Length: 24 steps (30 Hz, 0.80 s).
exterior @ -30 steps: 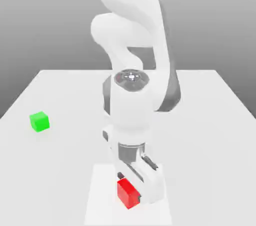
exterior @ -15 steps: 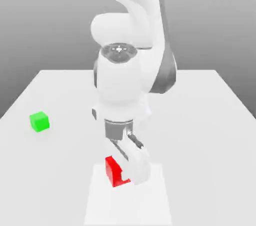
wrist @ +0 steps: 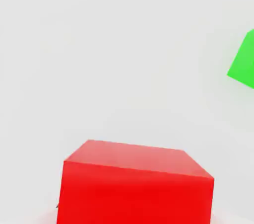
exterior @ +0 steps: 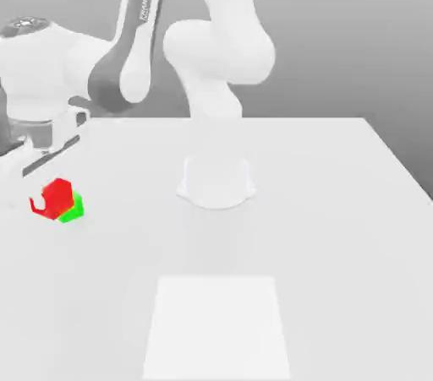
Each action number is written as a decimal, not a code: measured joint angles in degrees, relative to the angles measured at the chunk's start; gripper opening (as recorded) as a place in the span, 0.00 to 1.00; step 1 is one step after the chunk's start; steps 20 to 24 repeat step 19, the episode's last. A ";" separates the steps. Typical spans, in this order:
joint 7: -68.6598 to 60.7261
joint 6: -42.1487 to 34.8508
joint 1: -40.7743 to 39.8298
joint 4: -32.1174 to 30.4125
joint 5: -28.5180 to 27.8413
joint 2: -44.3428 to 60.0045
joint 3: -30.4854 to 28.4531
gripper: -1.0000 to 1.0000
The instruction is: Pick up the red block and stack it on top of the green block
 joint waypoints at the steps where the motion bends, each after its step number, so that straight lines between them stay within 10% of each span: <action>1: 0.42 -0.14 -1.65 -0.63 -0.04 -0.76 -1.35 0.00; 16: -6.66 13.15 -5.67 -3.84 13.58 10.21 -10.68 0.00; 17: -7.95 14.39 -5.78 -3.84 15.44 11.55 -10.07 1.00; 24: -7.95 14.39 -5.55 -3.84 15.44 11.55 -10.06 1.00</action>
